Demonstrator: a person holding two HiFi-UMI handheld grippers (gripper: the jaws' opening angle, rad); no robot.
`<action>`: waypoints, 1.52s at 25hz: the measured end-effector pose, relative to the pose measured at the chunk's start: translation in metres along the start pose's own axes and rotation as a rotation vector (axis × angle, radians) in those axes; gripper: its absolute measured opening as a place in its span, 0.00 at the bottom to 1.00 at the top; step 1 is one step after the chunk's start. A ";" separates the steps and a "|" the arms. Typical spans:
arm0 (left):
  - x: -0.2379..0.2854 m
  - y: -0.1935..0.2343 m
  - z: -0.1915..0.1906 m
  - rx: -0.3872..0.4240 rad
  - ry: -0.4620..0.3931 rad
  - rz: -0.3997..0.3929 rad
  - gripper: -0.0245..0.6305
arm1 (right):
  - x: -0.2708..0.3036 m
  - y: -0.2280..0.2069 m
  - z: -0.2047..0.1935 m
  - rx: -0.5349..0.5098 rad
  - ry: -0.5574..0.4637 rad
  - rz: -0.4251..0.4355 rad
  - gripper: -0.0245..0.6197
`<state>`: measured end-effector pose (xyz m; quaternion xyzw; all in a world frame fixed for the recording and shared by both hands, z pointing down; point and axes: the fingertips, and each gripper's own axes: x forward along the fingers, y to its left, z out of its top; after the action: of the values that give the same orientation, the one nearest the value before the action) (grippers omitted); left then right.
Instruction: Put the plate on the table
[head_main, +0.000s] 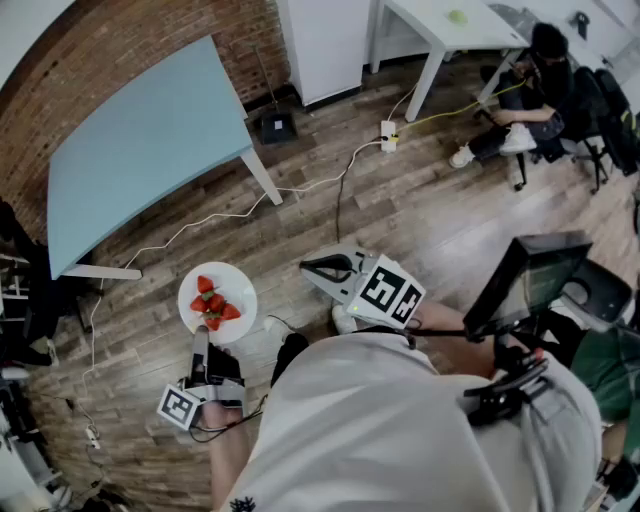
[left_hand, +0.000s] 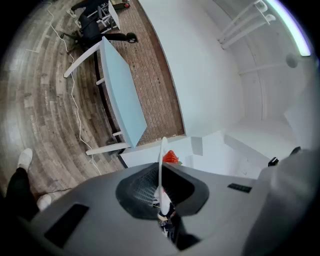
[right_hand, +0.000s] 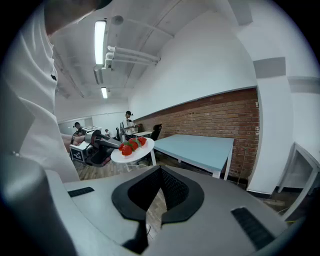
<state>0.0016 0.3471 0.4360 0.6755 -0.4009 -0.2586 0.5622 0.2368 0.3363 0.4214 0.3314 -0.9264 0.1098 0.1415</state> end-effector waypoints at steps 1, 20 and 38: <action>-0.001 -0.003 -0.004 0.004 0.001 -0.004 0.06 | -0.003 0.003 0.001 -0.004 -0.006 0.003 0.05; -0.004 -0.012 -0.008 0.028 -0.030 0.018 0.06 | -0.015 0.001 0.008 -0.055 -0.034 0.009 0.05; 0.003 0.025 0.111 0.017 -0.030 -0.037 0.06 | 0.124 0.019 0.059 -0.089 -0.026 -0.013 0.08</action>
<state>-0.0925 0.2823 0.4344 0.6835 -0.3989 -0.2760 0.5455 0.1213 0.2612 0.4053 0.3320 -0.9300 0.0631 0.1446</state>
